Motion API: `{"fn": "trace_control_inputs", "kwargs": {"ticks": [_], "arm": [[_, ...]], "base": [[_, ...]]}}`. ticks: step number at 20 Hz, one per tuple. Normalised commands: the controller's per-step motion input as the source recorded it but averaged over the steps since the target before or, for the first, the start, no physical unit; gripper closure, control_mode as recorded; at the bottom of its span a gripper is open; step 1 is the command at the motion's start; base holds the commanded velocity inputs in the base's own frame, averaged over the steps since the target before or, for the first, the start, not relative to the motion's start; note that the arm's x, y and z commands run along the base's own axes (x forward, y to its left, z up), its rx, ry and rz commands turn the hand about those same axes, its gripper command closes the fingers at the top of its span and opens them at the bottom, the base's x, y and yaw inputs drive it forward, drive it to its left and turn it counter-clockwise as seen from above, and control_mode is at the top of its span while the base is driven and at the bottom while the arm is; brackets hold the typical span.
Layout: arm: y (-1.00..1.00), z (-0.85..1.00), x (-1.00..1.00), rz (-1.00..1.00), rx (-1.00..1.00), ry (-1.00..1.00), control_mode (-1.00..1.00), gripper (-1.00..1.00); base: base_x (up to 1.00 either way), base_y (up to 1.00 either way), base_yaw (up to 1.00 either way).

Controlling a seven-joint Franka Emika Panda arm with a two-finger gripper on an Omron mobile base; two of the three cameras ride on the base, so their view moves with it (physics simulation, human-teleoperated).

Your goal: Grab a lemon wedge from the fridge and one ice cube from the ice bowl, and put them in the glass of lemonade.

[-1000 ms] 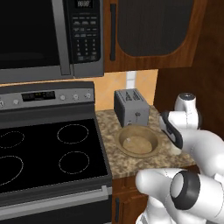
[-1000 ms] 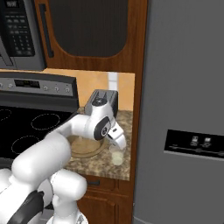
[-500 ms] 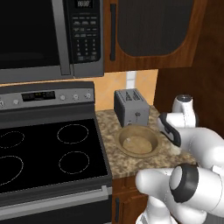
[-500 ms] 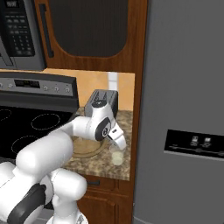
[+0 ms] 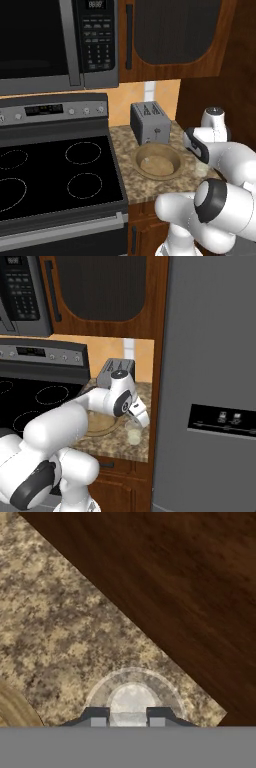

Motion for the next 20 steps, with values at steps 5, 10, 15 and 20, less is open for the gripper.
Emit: {"fn": "trace_control_inputs", "kwargs": {"ticks": [5,10,15,20], "arm": [[0.0,0.0,0.0,0.0,0.0,0.0,-1.0,-1.0],[0.02,0.0,-0.2,0.0,0.0,0.0,-1.0,-1.0],[0.34,0.0,-0.56,0.07,0.0,-0.03,-1.0,-1.0],[0.4,0.01,-0.4,0.1,0.0,-0.04,-1.0,-1.0]], "base": [[0.0,0.0,0.0],[0.0,0.0,0.0],[0.0,0.0,0.0],[0.0,0.0,0.0]]}}
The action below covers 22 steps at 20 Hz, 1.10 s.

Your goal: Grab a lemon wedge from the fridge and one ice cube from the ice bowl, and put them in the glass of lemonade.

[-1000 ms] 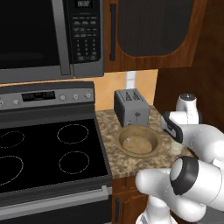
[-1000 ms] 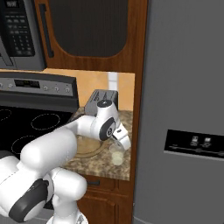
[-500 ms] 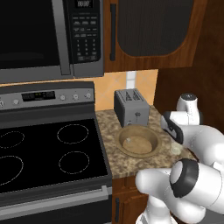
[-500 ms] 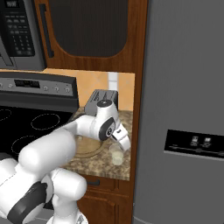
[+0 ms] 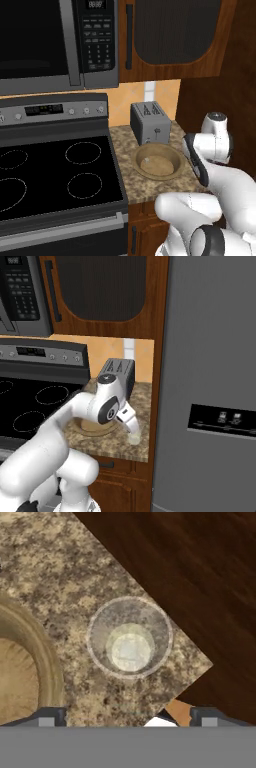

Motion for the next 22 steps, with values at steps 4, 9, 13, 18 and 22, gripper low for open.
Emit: {"fn": "trace_control_inputs", "kwargs": {"ticks": [4,9,13,18,22], "arm": [[0.42,0.29,-0.36,0.14,0.01,-0.08,-1.0,-1.0],[0.67,0.53,-0.23,0.27,0.02,0.0,-1.0,-1.0],[0.6,0.64,-0.51,0.41,0.0,0.14,-1.0,-1.0],[0.25,0.87,-1.0,0.33,-0.04,0.13,-1.0,-1.0],[0.0,0.42,-0.98,0.01,0.0,-0.07,-1.0,-1.0]], "base": [[0.0,0.0,0.0],[0.0,0.0,0.0],[0.0,0.0,0.0],[0.0,0.0,0.0],[0.0,0.0,0.0]]}}
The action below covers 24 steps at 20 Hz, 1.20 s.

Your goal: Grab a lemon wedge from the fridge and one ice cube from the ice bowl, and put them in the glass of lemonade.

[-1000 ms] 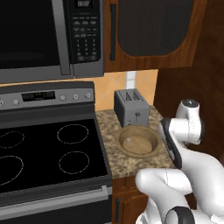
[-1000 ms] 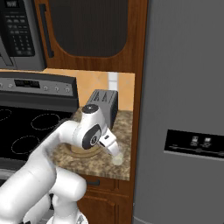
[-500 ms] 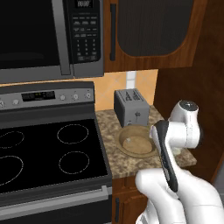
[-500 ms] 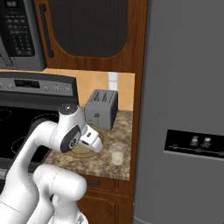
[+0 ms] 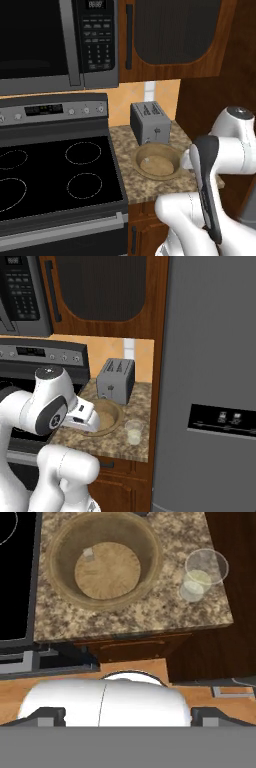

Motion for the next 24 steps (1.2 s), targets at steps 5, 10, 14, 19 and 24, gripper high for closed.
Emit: {"fn": "trace_control_inputs", "kwargs": {"ticks": [5,10,14,19,24], "arm": [[0.01,0.0,-0.39,-0.02,0.0,-0.08,-1.0,-1.0],[0.0,0.0,0.0,0.0,0.0,0.0,-1.0,-1.0],[0.0,0.0,0.0,0.0,0.0,0.0,1.0,-1.0],[0.0,0.0,0.0,0.0,0.0,0.0,1.0,-1.0],[0.0,0.0,0.0,0.0,0.0,0.0,1.0,-1.0]], "base": [[0.0,0.0,0.0],[0.0,0.0,0.0],[-0.93,0.0,0.0],[-1.0,-0.34,-0.13],[-0.17,-1.0,-0.2]]}}
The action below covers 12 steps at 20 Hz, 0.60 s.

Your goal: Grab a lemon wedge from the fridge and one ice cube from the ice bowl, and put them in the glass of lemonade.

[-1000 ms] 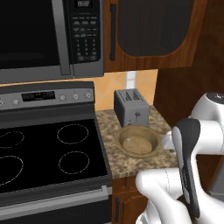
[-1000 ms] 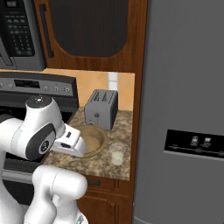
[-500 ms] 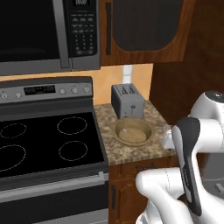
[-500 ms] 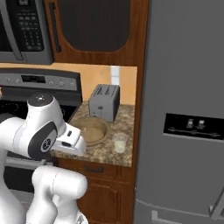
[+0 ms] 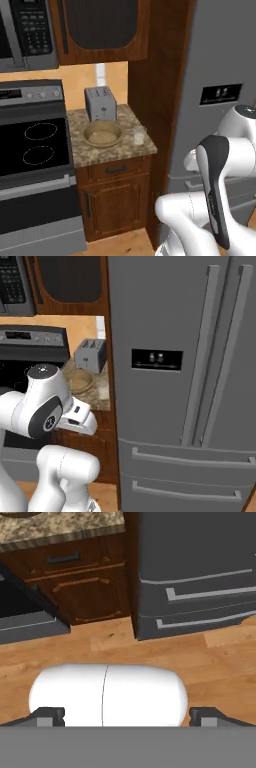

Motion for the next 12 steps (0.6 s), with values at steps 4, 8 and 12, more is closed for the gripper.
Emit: {"fn": "trace_control_inputs", "kwargs": {"ticks": [4,8,12], "arm": [[0.0,0.0,0.0,0.0,0.0,0.0,1.0,-1.0],[0.0,0.0,0.0,0.0,0.0,0.0,1.0,-1.0],[0.0,0.0,0.0,0.0,0.0,0.0,1.0,-1.0]], "base": [[0.25,-1.0,-0.04],[0.09,-1.0,0.09],[0.21,-0.94,0.12]]}}
